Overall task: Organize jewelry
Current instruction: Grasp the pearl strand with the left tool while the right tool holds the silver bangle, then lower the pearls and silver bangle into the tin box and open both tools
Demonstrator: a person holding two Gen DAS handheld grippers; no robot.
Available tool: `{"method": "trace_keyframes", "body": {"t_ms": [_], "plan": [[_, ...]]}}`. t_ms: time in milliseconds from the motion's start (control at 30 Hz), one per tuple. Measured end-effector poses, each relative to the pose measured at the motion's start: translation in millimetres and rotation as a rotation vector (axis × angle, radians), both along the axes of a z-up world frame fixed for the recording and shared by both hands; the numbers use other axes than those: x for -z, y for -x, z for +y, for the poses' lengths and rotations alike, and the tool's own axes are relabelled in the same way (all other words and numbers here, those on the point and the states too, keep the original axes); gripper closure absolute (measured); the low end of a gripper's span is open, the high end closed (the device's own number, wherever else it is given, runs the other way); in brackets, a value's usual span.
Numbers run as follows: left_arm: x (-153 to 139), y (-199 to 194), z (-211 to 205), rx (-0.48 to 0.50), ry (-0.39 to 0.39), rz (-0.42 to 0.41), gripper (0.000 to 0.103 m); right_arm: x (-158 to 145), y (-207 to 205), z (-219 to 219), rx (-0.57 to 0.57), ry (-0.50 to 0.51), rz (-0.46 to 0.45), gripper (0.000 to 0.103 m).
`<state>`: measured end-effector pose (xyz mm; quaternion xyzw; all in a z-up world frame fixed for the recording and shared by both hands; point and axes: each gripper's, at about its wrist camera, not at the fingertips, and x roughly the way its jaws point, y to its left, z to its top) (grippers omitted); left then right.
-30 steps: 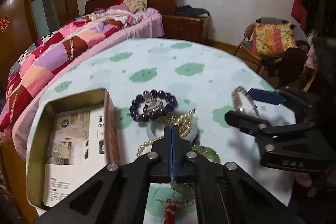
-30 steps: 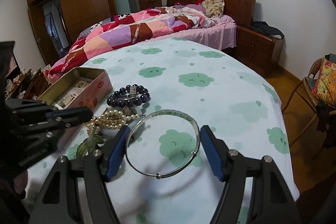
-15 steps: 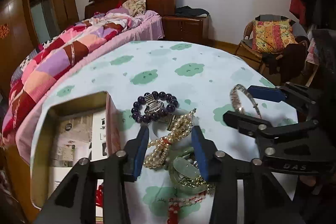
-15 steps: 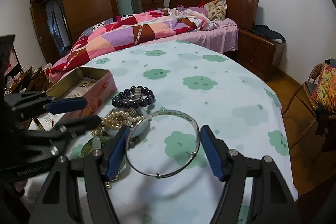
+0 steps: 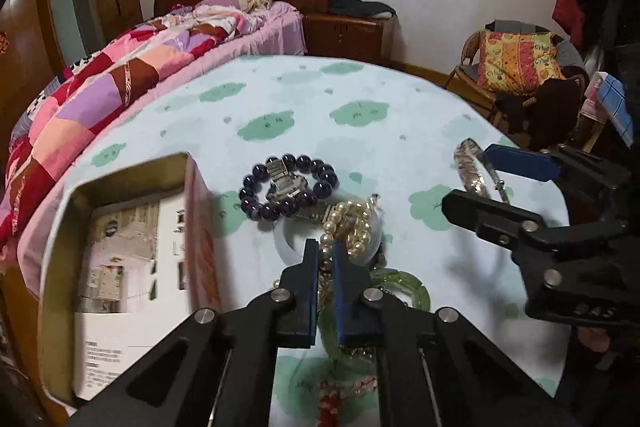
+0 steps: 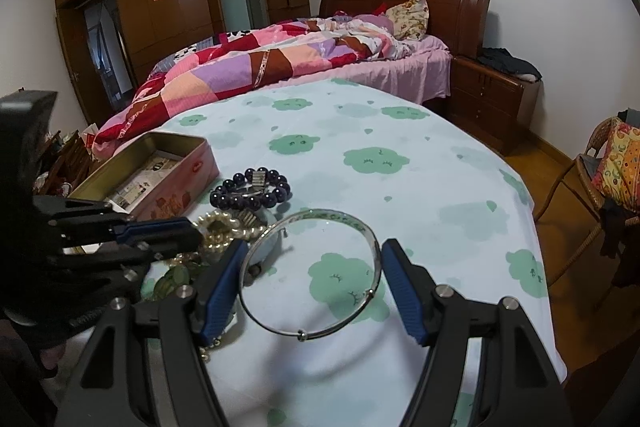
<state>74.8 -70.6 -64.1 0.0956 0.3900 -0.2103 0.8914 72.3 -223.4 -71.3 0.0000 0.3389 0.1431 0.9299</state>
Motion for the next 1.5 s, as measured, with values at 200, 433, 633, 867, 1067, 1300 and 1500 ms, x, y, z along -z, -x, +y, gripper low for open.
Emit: {"method": "trace_keyframes", "body": {"t_ms": [200,433,633,867,1067,1300,1500], "plan": [[-34,14,18,-0.002,0.039,-0.072,0.098,-8,3,4,-0.005,0.007,-0.022,0.032],[-78,19,54,-0.059,0.091,-0.179,0.098,-21,-2,19,-0.04,0.028,-0.042,0.032],[-94,0,91,-0.142,0.076,-0.226,0.098,-41,-15,49,-0.129,0.046,-0.073,0.032],[-80,-32,124,-0.233,0.05,-0.21,0.098,-53,-36,101,-0.257,0.097,-0.115,0.032],[-57,-56,143,-0.291,0.046,-0.168,0.098,-40,-63,144,-0.331,0.129,-0.097,0.032],[-41,-74,156,-0.316,0.06,-0.131,0.098,-15,-84,171,-0.38,0.167,-0.044,0.033],[-25,-89,158,-0.315,0.041,-0.088,0.098,-2,-92,177,-0.388,0.189,0.001,0.033]]}}
